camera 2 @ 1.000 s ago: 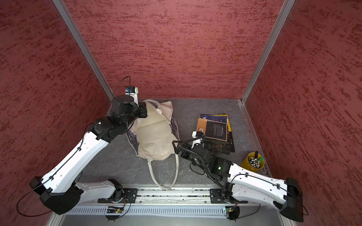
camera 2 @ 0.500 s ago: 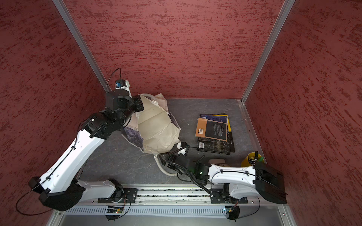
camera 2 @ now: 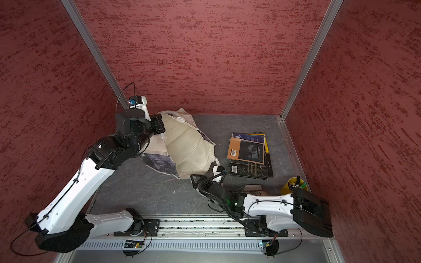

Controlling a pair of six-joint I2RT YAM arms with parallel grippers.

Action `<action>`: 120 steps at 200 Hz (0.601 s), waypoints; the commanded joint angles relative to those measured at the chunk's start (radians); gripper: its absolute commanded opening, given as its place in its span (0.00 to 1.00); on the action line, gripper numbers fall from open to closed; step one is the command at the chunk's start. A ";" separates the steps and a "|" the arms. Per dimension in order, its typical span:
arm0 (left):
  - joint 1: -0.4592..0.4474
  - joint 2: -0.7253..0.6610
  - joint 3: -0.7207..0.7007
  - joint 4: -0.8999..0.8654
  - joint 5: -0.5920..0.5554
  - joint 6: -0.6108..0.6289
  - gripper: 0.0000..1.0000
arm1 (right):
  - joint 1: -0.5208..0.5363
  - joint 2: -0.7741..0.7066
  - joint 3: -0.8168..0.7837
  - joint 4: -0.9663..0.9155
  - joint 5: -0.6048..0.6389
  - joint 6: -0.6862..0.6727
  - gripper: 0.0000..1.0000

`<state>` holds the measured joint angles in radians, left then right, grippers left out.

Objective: Take out the books from the canvas bag
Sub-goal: Adjust the canvas bag at the center of the board.

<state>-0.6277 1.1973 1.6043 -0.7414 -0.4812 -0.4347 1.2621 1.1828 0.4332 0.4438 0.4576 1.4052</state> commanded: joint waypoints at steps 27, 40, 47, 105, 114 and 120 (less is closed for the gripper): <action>-0.007 -0.041 0.002 0.074 -0.018 -0.022 0.00 | -0.047 0.022 -0.068 0.180 0.000 0.001 0.99; -0.013 -0.047 0.000 0.074 -0.016 -0.026 0.00 | -0.068 0.053 -0.067 0.218 -0.033 -0.007 0.99; -0.015 -0.050 -0.001 0.073 -0.016 -0.031 0.00 | -0.078 0.069 -0.064 0.228 -0.051 -0.010 0.99; -0.028 -0.078 -0.003 0.069 0.002 -0.047 0.00 | -0.165 0.185 -0.042 0.338 -0.115 -0.060 0.96; -0.031 -0.080 -0.004 0.069 0.005 -0.048 0.00 | -0.183 0.220 -0.024 0.346 -0.148 -0.063 0.95; -0.033 -0.081 -0.004 0.068 0.008 -0.052 0.00 | -0.193 0.243 -0.022 0.389 -0.171 -0.073 0.94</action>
<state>-0.6487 1.1454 1.5982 -0.7410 -0.4770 -0.4671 1.1065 1.3594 0.3759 0.7128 0.3649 1.3743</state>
